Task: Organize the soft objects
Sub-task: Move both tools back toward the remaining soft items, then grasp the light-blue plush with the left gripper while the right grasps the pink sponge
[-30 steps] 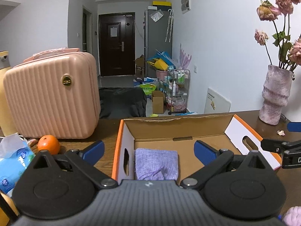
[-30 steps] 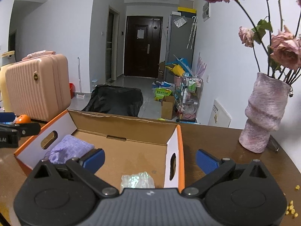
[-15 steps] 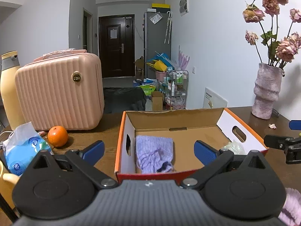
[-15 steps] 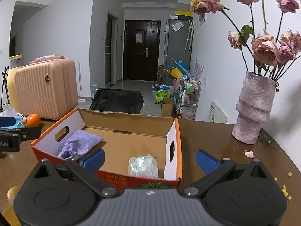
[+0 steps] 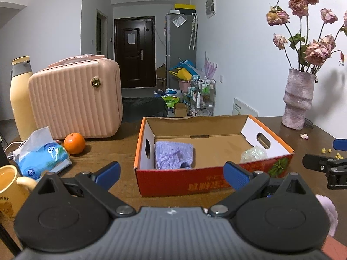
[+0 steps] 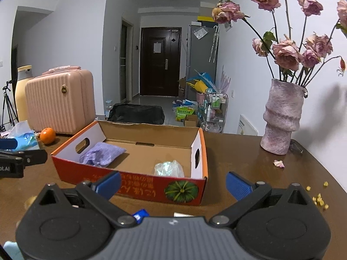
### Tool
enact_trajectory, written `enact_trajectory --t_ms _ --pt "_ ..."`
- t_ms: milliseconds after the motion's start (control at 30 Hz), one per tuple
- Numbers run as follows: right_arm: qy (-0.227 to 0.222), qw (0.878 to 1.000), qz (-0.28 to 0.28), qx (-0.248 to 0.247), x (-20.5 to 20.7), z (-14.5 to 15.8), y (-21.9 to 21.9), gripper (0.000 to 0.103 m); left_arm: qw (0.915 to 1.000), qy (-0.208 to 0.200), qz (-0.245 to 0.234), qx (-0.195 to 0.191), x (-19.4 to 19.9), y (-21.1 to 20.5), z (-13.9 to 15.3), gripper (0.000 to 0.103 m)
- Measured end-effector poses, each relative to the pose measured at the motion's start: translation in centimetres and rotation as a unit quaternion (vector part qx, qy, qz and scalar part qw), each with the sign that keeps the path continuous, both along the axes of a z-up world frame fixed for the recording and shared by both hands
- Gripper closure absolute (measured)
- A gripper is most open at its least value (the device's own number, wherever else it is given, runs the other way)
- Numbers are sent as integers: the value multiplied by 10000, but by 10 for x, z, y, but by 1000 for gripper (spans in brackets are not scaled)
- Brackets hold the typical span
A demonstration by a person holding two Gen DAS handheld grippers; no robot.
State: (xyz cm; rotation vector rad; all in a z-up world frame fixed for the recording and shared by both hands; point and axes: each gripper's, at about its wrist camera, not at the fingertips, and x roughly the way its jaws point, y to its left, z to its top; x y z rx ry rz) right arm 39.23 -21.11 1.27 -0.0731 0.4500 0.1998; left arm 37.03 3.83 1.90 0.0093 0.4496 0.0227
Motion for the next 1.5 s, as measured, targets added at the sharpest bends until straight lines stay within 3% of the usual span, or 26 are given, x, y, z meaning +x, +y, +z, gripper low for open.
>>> enact_trajectory --t_ms 700,967,1500 --pt "68 9998 -66 159 -80 -23 -10 0 9999 62 -46 -119 -86 -13 -18 0" --pt "101 9999 -29 65 -111 -32 -10 0 9995 141 -124 -257 -113 -13 -29 0" --pt "470 9985 123 -252 -148 -57 -13 0 9993 271 -204 -166 -152 -21 -53 0"
